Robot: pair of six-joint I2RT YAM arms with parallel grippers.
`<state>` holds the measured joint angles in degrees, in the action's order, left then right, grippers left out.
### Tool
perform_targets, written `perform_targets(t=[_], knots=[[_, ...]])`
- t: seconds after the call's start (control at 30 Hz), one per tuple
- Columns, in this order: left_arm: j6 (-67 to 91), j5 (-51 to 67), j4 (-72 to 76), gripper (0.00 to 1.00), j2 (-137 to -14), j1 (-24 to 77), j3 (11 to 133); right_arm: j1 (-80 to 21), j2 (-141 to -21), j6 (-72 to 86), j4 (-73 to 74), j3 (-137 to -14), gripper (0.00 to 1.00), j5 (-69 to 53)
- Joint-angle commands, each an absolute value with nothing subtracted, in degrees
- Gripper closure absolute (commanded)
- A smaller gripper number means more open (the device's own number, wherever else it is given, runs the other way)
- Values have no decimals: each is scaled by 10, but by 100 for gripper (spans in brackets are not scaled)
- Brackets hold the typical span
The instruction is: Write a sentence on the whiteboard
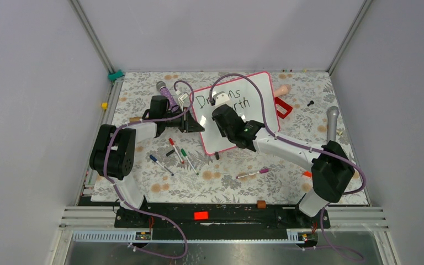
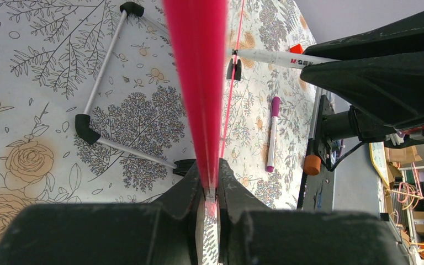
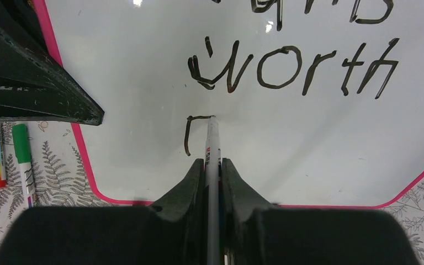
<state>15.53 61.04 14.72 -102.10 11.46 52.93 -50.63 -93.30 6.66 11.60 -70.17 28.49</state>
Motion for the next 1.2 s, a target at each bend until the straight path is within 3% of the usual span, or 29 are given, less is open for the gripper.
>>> perform_targets(t=[0.0, 0.67, 1.17], knots=[[117, 496, 111, 100, -1049, 119, 527, -508, -924, 69, 120, -700, 100, 293], [117, 496, 110, 100, -1049, 119, 527, -509, -923, 82, 116, -694, 100, 210], [117, 497, 111, 100, -1049, 120, 527, -496, -851, 89, 101, -663, 100, 253]])
